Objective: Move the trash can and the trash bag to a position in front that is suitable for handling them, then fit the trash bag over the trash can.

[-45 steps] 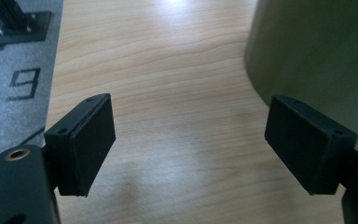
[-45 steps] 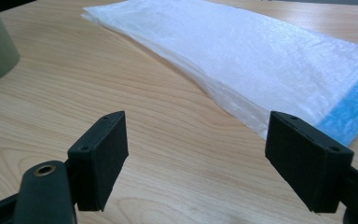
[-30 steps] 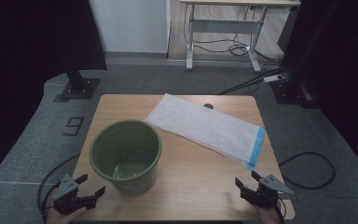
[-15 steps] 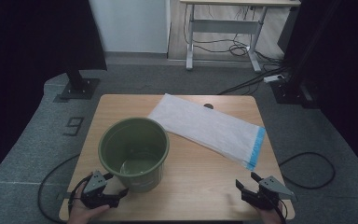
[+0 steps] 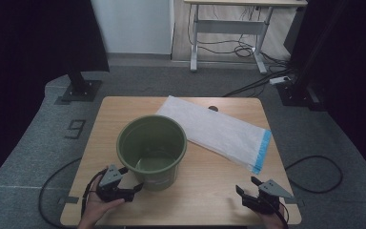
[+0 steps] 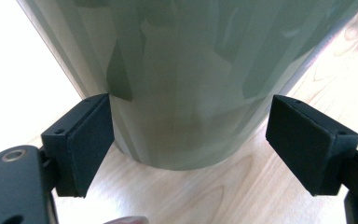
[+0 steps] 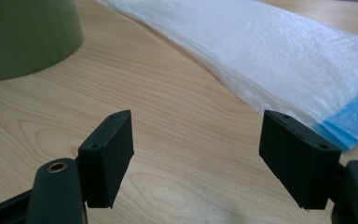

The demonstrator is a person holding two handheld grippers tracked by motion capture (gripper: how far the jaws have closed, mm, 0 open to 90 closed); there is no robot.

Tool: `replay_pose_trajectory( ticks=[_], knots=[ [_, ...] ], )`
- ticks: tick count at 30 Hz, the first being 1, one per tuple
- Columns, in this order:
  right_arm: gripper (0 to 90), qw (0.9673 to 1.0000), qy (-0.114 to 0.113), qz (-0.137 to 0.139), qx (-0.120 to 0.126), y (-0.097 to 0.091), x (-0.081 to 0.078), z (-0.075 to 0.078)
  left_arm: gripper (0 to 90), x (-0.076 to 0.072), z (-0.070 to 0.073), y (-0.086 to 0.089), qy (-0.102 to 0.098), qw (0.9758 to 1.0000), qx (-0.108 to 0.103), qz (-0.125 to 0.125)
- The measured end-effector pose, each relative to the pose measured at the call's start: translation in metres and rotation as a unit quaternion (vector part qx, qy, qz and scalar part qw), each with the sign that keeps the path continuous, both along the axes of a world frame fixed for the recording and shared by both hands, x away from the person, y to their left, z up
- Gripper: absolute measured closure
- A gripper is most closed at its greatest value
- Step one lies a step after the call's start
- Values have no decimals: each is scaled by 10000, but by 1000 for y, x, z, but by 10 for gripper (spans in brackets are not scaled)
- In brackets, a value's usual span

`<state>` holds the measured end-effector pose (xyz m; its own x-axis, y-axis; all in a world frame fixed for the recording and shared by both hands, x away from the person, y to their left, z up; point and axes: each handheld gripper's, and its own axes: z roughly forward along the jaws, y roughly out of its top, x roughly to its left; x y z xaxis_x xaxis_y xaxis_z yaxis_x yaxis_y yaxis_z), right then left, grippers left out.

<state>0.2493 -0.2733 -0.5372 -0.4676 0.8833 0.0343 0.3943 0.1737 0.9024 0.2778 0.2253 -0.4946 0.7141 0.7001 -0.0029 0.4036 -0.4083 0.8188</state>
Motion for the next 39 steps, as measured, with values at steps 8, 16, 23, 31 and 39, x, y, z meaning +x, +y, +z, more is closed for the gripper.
replay_pose_trajectory(
  ticks=[8, 16, 23, 31, 39],
  knots=[
    [257, 10000, -19, -28, -15, 0, -5, -1, 148, 13, 6, -28, -31, 9995, 78, -293],
    [257, 9995, -63, -306, 53, -10, -9, -1, 151, 26, 12, -57, -90, 9994, 180, -286],
    [258, 9991, -38, -421, -6, -14, -11, -3, 152, 31, 12, -62, -115, 9997, 134, -138],
    [259, 9989, -116, -432, -131, -13, -17, -2, 157, 9, 9, -29, -68, 9993, 294, 217],
    [242, 9991, -79, -386, -126, -6, -7, 3, 156, 8, 1, -3, 77, 9975, 354, 609]
  ],
)
